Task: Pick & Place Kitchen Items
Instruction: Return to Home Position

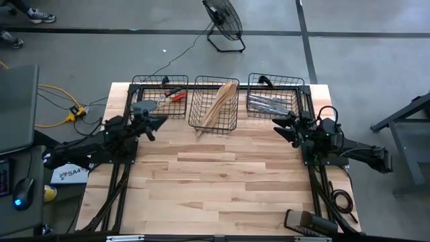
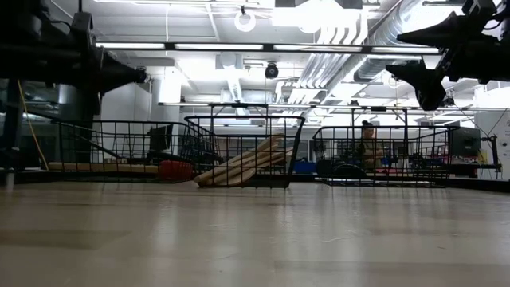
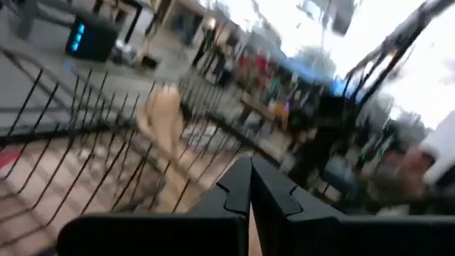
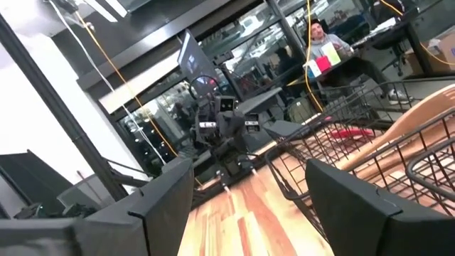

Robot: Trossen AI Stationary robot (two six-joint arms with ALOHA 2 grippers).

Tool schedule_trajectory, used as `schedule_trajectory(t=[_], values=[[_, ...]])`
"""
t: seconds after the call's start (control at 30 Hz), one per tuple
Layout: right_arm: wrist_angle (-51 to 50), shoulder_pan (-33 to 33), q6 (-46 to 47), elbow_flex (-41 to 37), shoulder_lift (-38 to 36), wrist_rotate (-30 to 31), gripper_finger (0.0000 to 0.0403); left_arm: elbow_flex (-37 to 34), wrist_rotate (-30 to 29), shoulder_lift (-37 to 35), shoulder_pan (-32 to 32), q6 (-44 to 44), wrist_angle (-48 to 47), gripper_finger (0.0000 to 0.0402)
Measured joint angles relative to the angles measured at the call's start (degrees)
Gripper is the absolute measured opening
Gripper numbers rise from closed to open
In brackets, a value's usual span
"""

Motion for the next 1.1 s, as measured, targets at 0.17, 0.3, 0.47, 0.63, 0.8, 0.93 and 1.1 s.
schedule_trajectory(t=[0.17,0.3,0.47,0.63,0.8,0.93,1.1], values=[[-0.1,0.0,0.0,0.0,0.0,0.0,0.0263,0.0,3.9,0.0,0.0,2.2,-6.9,0.0005],[-0.1,0.0,0.0,0.0,0.0,0.0,0.0263,-0.1,4.0,0.0,0.0,4.4,-8.3,0.0005],[-0.1,0.0,0.0,0.0,0.0,0.0,0.0263,0.0,4.5,0.0,0.0,6.6,-8.7,0.0005],[-0.1,0.0,0.0,0.0,0.0,0.0,0.0263,0.0,4.5,0.0,0.0,6.6,-8.7,0.0005],[-0.2,0.0,0.0,0.0,0.0,0.5,0.0263,0.0,4.4,0.0,0.0,6.6,-8.7,0.0005],[-0.2,0.0,0.0,0.0,0.0,0.5,0.0263,0.0,4.4,0.0,0.0,6.5,-8.7,0.0005],[-0.2,0.0,0.0,-0.1,0.0,0.7,0.0263,0.0,4.4,0.0,0.0,6.5,-8.7,0.0005]])
